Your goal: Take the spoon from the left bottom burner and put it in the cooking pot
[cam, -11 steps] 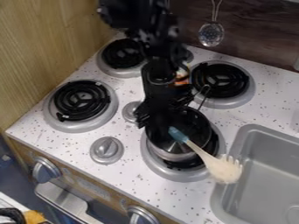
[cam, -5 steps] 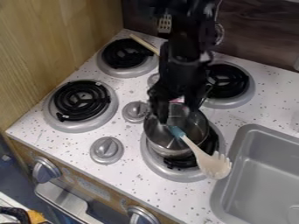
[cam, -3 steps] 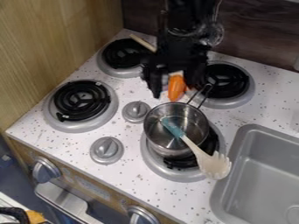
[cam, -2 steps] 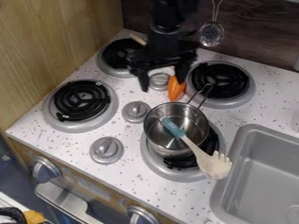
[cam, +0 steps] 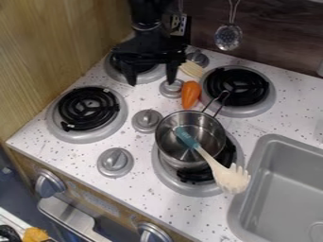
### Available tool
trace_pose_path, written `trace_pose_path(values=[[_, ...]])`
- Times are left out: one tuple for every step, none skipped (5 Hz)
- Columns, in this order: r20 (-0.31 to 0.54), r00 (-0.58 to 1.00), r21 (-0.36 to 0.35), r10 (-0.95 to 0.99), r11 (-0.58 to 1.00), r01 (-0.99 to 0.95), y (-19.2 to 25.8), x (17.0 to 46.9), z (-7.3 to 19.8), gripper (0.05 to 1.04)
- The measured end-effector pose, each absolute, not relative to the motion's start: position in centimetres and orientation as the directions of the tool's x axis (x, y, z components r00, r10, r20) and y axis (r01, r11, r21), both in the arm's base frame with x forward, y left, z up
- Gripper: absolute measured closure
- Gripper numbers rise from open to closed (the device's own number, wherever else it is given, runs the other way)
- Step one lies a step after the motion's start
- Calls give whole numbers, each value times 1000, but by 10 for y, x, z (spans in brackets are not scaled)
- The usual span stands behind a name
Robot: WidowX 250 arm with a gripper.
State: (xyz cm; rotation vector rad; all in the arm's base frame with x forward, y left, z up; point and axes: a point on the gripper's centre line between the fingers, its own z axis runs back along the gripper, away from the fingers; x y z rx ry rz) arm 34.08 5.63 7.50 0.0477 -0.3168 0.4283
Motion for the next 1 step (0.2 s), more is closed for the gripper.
trace_pose_path(values=[[374,898,27,232,965,-260,81,350,70,83]])
